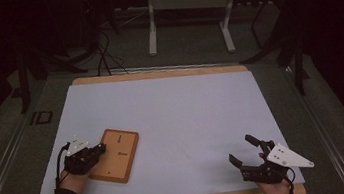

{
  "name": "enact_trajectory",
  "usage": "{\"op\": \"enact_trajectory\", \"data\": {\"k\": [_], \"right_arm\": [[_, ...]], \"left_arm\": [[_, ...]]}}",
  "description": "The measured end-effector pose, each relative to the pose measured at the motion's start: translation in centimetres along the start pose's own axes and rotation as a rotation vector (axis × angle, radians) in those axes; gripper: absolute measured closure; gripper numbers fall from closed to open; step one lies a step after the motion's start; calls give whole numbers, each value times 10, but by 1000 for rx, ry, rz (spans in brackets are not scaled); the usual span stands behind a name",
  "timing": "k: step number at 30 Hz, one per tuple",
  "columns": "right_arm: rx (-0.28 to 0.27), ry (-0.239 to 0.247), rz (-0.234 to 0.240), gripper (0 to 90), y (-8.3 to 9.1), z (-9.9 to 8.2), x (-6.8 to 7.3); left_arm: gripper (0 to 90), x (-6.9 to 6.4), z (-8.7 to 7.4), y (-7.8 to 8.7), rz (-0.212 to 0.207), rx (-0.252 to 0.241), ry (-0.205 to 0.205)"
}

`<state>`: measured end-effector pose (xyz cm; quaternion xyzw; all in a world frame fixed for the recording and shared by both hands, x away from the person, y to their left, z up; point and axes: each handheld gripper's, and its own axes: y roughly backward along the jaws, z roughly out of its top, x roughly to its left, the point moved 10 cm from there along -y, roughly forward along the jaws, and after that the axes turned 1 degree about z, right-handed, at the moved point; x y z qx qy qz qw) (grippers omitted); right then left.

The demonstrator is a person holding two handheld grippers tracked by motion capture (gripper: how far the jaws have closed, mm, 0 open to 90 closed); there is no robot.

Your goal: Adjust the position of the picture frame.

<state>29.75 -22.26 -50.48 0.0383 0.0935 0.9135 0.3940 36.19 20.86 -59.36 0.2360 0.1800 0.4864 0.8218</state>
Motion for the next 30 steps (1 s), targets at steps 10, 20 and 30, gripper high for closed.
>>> {"op": "enact_trajectory", "data": {"k": [10, 20, 30], "right_arm": [[0, -8, -10, 137, 0, 0, -2], [5, -9, -16, 138, -1, -2, -4], [13, -10, -17, 138, -1, -3, -4]], "left_arm": [[845, 1, 2, 1, 16, -25, 4], [847, -2, 12, 7, -18, -63, -2], [847, -7, 36, 17, -23, -135, -17]]}}
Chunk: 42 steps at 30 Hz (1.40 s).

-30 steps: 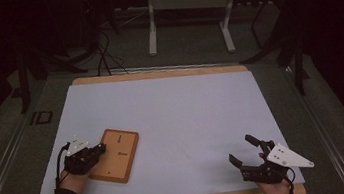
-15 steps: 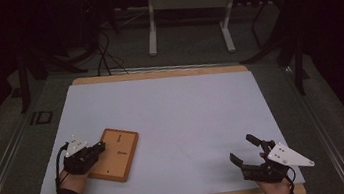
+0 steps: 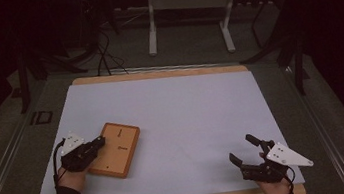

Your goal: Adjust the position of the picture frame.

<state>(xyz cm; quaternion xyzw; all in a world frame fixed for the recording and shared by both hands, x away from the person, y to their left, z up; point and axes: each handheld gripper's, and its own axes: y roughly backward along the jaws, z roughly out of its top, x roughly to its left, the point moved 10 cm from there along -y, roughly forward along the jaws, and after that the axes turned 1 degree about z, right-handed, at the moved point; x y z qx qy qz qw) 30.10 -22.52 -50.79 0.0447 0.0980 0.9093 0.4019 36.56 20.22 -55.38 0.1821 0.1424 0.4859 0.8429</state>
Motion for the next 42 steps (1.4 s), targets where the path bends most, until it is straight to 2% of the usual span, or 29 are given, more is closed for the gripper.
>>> {"op": "enact_trajectory", "data": {"k": [4, 13, 20, 24, 27, 30, 34, 42], "right_arm": [[-1, 0, -1, 138, 0, 0, 0], [-3, -1, -3, 138, 0, 1, -1], [-4, -7, -8, 138, 2, 1, -3], [-14, -3, 4, 126, 3, 2, -2], [-32, 3, 4, 124, 6, 5, -2], [-51, -1, 32, 118, 8, 7, -1], [-53, -7, 11, 119, 9, 7, -5], [-52, -15, -2, 119, 12, 7, -8]], "left_arm": [[847, -2, 12, 1, 5, -8, -32], [846, -17, 32, -6, -24, -9, -75], [846, -44, 49, -19, -73, -19, -114], [845, -60, 56, -29, -119, -20, -127], [845, -78, 62, -40, -155, -22, -153], [845, -92, 66, -49, -198, -23, -171], [845, -109, 70, -60, -247, -30, -188], [845, -140, 72, -89, -325, -10, -231]]}}
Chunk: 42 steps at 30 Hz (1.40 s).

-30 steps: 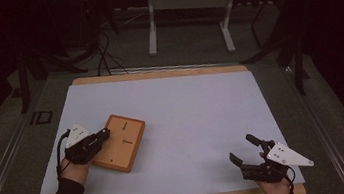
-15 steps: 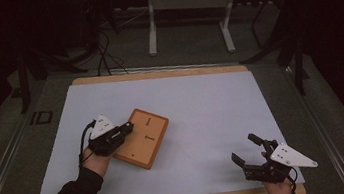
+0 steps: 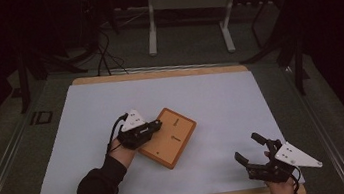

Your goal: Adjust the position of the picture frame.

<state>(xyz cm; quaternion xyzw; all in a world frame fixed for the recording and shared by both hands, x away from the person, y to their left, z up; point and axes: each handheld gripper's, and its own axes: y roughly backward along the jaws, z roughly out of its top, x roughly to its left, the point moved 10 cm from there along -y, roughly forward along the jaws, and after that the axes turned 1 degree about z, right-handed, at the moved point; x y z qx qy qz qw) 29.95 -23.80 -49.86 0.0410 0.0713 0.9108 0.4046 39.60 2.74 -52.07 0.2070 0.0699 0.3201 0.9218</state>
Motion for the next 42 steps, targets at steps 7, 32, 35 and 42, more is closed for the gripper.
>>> {"op": "enact_trajectory", "data": {"k": [7, 32, 35, 42], "right_arm": [[2, -6, -6, 120, 2, -1, -2], [26, -25, 0, 121, 0, -7, -4], [27, -22, 5, 121, 0, -7, -3], [38, -23, 10, 121, -3, -9, -1]], "left_arm": [[844, -15, 4, -32, -68, 4, -21], [842, -22, -23, -101, -210, 99, -23], [840, -21, -27, -102, -211, 100, -14], [837, -21, -27, -102, -209, 100, -33]]}}
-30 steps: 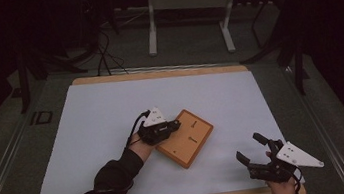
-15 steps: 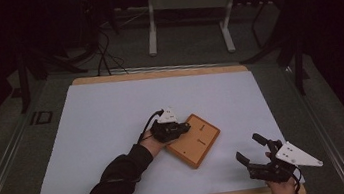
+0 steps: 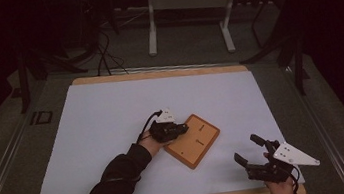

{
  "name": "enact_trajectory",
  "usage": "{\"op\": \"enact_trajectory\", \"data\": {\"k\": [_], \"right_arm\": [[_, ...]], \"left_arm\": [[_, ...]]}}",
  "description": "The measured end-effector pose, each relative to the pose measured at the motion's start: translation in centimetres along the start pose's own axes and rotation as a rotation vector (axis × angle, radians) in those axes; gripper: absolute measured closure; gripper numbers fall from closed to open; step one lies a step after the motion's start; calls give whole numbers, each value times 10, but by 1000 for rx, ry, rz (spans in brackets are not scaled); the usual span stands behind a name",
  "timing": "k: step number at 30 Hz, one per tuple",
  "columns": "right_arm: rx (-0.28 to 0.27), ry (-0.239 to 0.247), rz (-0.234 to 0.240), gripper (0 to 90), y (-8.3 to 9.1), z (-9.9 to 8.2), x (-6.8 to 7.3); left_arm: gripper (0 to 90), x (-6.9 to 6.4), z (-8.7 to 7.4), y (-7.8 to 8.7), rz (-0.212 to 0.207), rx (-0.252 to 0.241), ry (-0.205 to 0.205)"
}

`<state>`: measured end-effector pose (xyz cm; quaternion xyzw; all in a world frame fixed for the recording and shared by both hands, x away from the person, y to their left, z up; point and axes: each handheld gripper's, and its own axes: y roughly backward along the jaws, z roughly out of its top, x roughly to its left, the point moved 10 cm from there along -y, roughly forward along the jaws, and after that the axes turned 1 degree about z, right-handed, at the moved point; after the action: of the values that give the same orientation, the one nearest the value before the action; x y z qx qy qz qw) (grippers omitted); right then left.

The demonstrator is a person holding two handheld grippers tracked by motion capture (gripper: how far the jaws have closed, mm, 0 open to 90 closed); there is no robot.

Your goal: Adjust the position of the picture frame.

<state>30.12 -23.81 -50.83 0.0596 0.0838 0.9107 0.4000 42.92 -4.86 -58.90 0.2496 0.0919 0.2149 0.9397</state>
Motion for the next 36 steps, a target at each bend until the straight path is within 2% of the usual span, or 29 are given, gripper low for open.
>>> {"op": "enact_trajectory", "data": {"k": [3, 8, 10, 14, 15, 20, 23, 25, 28, 30, 33, 34, 36], "right_arm": [[9, -1, 3, 122, -1, -1, 1], [11, -9, 9, 121, -2, -1, 1], [18, -9, 13, 127, -3, -2, 1], [38, 12, 14, 130, -6, -3, 3], [34, 11, 19, 129, -6, -2, 4], [28, 5, 32, 125, -11, 4, 5], [27, -7, 58, 126, -17, 8, 5], [33, 0, 64, 126, -22, 12, 4], [36, 32, 54, 130, -30, 20, -1], [47, 39, 70, 139, -39, 23, -2], [85, 11, 98, 171, -54, 23, -5], [92, 13, 106, 211, -60, 22, -5], [104, 20, 99, 221, -70, 21, -7]], "left_arm": [[820, 0, 1, 1, -8, -8, 11], [752, -4, 6, 12, -5, -17, 4], [708, -5, 7, 17, -11, -18, 15], [611, -6, 10, 29, 13, -29, 19], [568, -6, 11, 33, 19, -38, 22], [531, -11, 14, 58, 12, -76, 61], [515, -19, 13, 75, 15, -89, 57], [497, -24, 12, 88, 15, -102, 52], [495, -30, 9, 106, 17, -130, 72], [490, -33, 5, 117, 24, -142, 84], [470, -37, -3, 131, 36, -154, 98], [466, -38, -5, 133, 45, -153, 96], [433, -41, -9, 137, 47, -154, 103]]}}
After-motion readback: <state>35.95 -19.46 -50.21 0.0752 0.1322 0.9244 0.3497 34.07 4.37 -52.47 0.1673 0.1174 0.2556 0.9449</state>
